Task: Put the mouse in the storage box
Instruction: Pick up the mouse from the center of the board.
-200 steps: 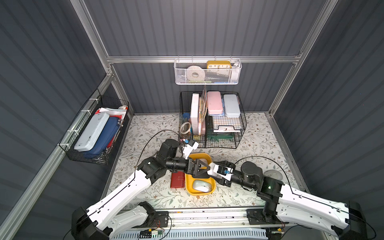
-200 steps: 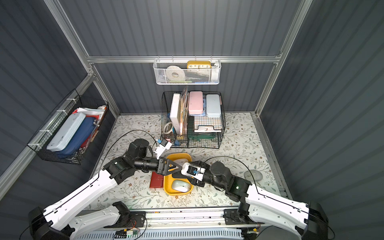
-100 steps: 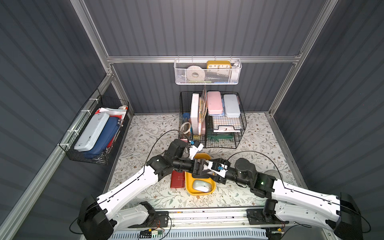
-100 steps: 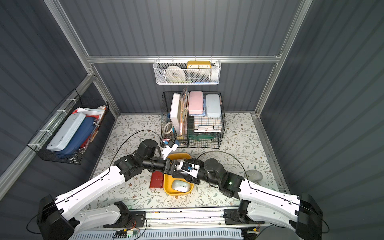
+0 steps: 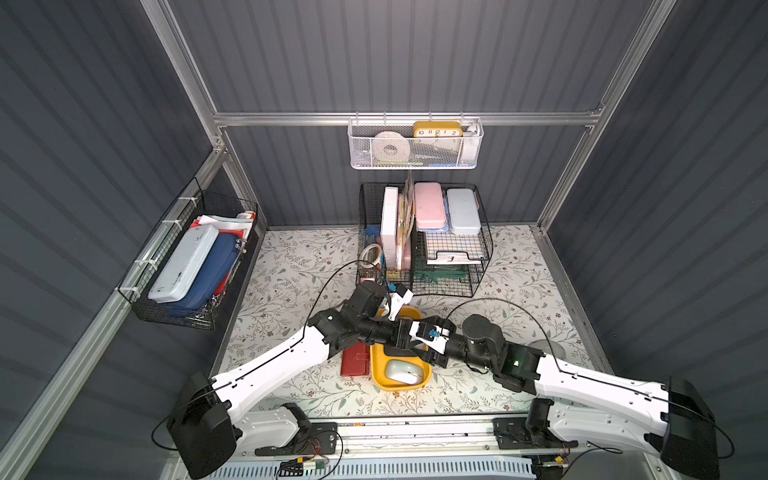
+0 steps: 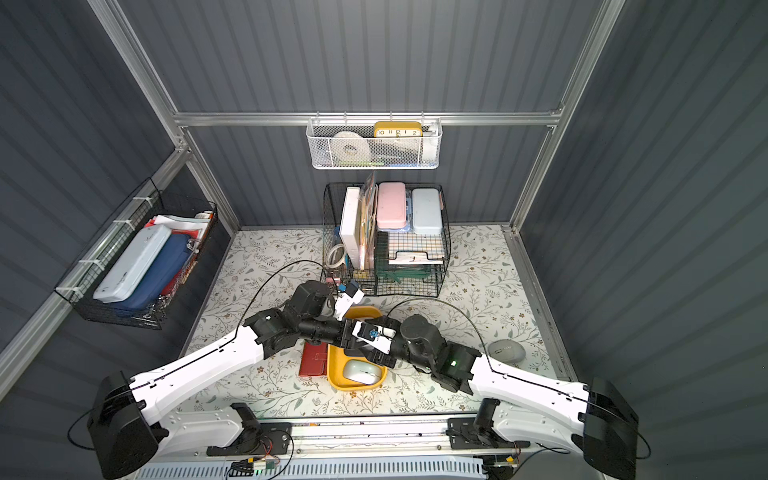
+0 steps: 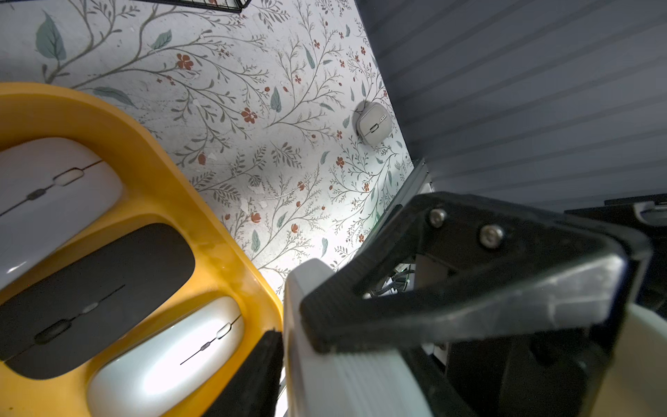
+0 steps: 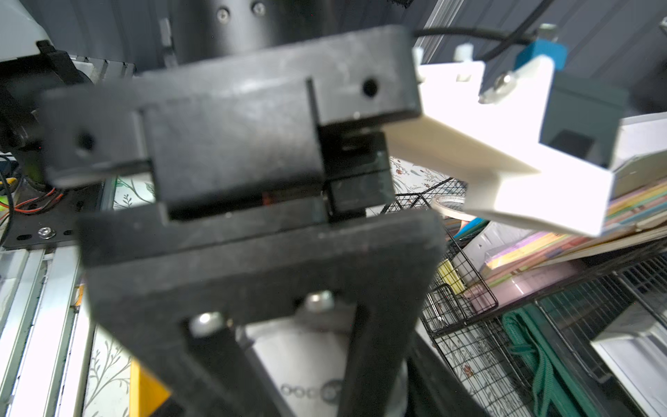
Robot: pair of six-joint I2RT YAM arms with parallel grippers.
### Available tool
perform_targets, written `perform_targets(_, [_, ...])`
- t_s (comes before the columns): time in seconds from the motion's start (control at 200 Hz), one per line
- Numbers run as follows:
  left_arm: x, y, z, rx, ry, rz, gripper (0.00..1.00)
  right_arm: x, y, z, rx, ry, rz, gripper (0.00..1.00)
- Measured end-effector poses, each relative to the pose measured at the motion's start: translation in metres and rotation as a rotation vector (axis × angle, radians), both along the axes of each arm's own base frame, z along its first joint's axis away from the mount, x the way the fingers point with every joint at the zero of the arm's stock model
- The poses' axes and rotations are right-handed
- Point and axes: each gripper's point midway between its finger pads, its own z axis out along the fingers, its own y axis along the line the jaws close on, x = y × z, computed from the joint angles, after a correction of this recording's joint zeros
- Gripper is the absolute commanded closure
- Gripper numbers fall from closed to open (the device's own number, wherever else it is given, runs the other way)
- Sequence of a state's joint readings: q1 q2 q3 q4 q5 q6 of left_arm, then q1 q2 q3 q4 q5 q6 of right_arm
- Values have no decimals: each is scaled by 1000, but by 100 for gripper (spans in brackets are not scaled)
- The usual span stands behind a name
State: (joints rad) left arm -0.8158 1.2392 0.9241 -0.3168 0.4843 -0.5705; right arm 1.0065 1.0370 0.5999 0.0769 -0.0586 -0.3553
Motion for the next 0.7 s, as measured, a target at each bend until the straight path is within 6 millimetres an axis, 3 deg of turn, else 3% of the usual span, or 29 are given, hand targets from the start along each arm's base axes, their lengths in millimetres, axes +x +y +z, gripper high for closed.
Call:
perform_targets(0.185, [2, 0, 0, 11, -28, 4, 88, 0, -1, -2, -2, 13, -7, 63])
perform_targets(0.28, [2, 1, -1, 16, -32, 9, 93, 1, -1, -3, -2, 16, -11, 50])
perform_targets(0.43, [3, 3, -2, 28, -34, 18, 94, 2, -1, -4, 1, 27, -29, 22])
perform_targets(0.58, [14, 11, -10, 78, -50, 85, 91, 11, -13, -6, 26, 30, -121, 16])
perform_targets(0.7, [19, 17, -15, 110, -48, 119, 91, 14, -35, -22, 51, 37, -215, 15])
